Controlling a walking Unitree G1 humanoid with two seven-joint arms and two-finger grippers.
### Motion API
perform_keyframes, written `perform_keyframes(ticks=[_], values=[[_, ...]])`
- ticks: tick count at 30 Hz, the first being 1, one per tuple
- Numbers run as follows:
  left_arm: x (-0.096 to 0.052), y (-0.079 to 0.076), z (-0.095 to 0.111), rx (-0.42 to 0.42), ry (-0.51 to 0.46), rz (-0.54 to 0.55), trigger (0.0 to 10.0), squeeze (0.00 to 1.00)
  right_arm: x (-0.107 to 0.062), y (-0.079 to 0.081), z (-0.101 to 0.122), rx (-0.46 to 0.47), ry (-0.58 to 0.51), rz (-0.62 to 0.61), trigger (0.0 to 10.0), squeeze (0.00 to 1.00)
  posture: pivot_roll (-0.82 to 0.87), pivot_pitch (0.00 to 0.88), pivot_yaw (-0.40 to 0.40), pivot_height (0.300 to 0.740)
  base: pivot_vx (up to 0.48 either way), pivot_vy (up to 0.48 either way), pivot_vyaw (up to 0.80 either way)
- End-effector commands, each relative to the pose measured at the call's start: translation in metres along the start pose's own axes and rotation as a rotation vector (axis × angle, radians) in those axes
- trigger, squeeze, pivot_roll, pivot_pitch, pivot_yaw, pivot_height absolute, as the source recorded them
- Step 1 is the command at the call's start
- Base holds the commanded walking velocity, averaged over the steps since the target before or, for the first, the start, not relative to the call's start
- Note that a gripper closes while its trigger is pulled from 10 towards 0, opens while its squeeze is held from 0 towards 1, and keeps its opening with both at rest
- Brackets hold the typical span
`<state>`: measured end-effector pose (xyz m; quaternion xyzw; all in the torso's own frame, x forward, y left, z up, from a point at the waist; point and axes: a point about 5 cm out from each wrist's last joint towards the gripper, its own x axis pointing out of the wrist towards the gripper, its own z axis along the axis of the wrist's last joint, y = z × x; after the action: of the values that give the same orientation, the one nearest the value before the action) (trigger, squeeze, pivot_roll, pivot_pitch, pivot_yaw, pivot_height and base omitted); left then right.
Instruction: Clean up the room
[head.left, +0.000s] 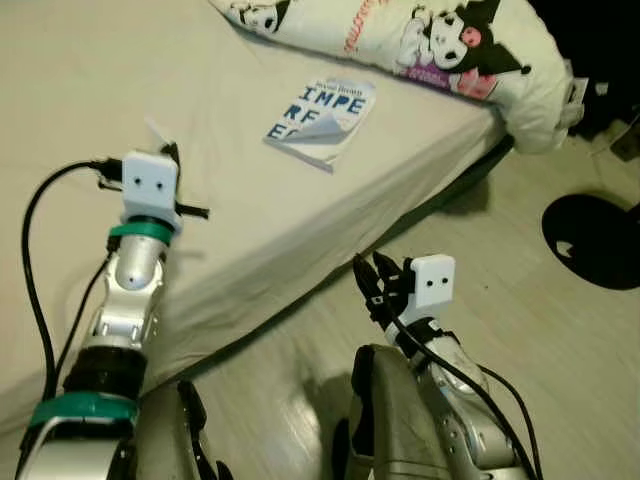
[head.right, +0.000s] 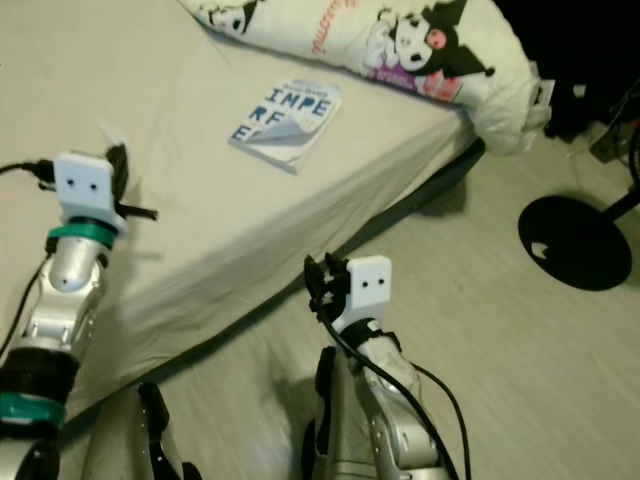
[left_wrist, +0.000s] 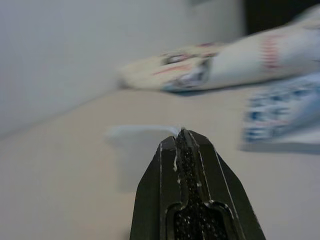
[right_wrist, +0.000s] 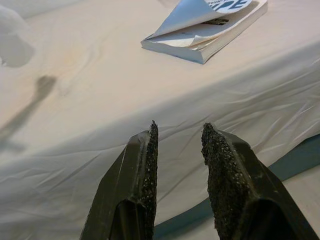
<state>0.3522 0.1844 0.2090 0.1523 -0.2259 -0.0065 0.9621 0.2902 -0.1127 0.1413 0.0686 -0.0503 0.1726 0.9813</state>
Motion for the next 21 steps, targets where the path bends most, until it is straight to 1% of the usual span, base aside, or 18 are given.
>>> perform_keyframes(ticks=[1, 2, 3, 4, 5, 6, 7, 8, 9, 10, 11, 13, 14, 16, 17, 18, 21], values=[[-0.008, -0.013, 0.001, 0.022, -0.027, -0.091, 10.0, 0.0, -0.005, -0.003, -0.009, 0.002, 0.025, -0.012, 10.0, 0.0, -0.09, 0.139, 0.038, 0.491, 0.0, 0.0, 0.0], [-0.015, -0.02, 0.002, 0.045, -0.05, -0.151, 10.0, 0.0, -0.005, -0.004, -0.01, 0.0, 0.026, -0.017, 10.0, 0.0, -0.09, 0.134, 0.037, 0.491, 0.0, 0.0, 0.0], [-0.015, -0.02, 0.002, 0.045, -0.05, -0.151, 10.0, 0.0, -0.005, -0.004, -0.01, 0.0, 0.026, -0.017, 10.0, 0.0, -0.09, 0.134, 0.037, 0.491, 0.0, 0.0, 0.0], [-0.022, -0.023, 0.0, 0.059, -0.053, -0.17, 10.0, 0.0, -0.006, -0.006, -0.012, -0.003, 0.027, -0.025, 10.0, 0.0, -0.09, 0.129, 0.038, 0.491, 0.0, 0.0, 0.0], [-0.03, -0.028, 0.003, 0.091, -0.071, -0.202, 10.0, 0.0, -0.008, -0.009, -0.012, -0.02, 0.022, -0.038, 10.0, 0.0, -0.09, 0.105, 0.045, 0.491, 0.0, 0.0, 0.0], [-0.035, -0.028, 0.007, 0.063, -0.068, -0.189, 10.0, 0.0, -0.009, -0.015, -0.007, -0.022, 0.0, -0.067, 10.0, 0.0, -0.08, 0.074, 0.044, 0.491, 0.0, 0.0, 0.0], [-0.035, -0.028, 0.007, 0.063, -0.068, -0.189, 10.0, 0.0, -0.009, -0.015, -0.007, -0.022, 0.0, -0.067, 10.0, 0.0, -0.08, 0.074, 0.044, 0.491, 0.0, 0.0, 0.0], [-0.041, -0.029, 0.01, 0.0, -0.035, -0.175, 10.0, 0.0, -0.009, -0.025, -0.002, -0.034, -0.027, -0.115, 10.0, 0.0, -0.07, 0.061, 0.043, 0.491, 0.0, 0.0, 0.0], [-0.041, -0.029, 0.01, 0.0, -0.035, -0.175, 10.0, 0.0, -0.009, -0.025, -0.002, -0.034, -0.027, -0.115, 10.0, 0.0, -0.07, 0.061, 0.043, 0.491, 0.0, 0.0, 0.0], [-0.042, -0.03, 0.009, -0.032, -0.011, -0.158, 10.0, 0.0, -0.009, -0.029, -0.003, -0.05, -0.025, -0.13, 10.0, 0.0, -0.07, 0.049, 0.042, 0.491, 0.0, 0.0, 0.0], [-0.042, -0.03, 0.009, -0.032, -0.011, -0.158, 10.0, 0.0, -0.009, -0.029, -0.003, -0.05, -0.025, -0.13, 10.0, 0.0, -0.07, 0.049, 0.042, 0.491, 0.0, 0.0, 0.0], [-0.042, -0.033, 0.01, -0.122, 0.038, -0.124, 10.0, 0.0, -0.008, -0.04, -0.005, -0.089, -0.025, -0.17, 10.0, 0.0, -0.07, 0.027, 0.045, 0.496, 0.0, 0.0, 0.0], [-0.042, -0.033, 0.01, -0.122, 0.038, -0.124, 10.0, 0.0, -0.008, -0.04, -0.005, -0.089, -0.025, -0.17, 10.0, 0.0, -0.07, 0.027, 0.045, 0.496, 0.0, 0.0, 0.0], [-0.04, -0.036, 0.014, -0.209, 0.074, -0.092, 10.0, 0.0, -0.007, -0.052, -0.005, -0.099, -0.028, -0.215, 10.0, 0.0, -0.06, 0.011, 0.041, 0.506, 0.0, 0.0, 0.0], [-0.04, -0.037, 0.015, -0.221, 0.084, -0.086, 10.0, 0.0, -0.007, -0.055, -0.005, -0.097, -0.03, -0.226, 10.0, 0.0, -0.06, 0.01, 0.041, 0.51, 0.0, 0.0, 0.0], [-0.039, -0.038, 0.013, -0.214, 0.09, -0.083, 10.0, 0.0, -0.007, -0.058, -0.005, -0.1, -0.03, -0.232, 10.0, 0.0, -0.06, 0.012, 0.042, 0.515, 0.0, 0.0, 0.0], [-0.04, -0.039, 0.011, -0.19, 0.108, -0.08, 10.0, 0.0, -0.006, -0.059, -0.005, -0.103, -0.03, -0.231, 10.0, 0.0, -0.06, 0.012, 0.039, 0.525, 0.0, 0.0, 0.0]])
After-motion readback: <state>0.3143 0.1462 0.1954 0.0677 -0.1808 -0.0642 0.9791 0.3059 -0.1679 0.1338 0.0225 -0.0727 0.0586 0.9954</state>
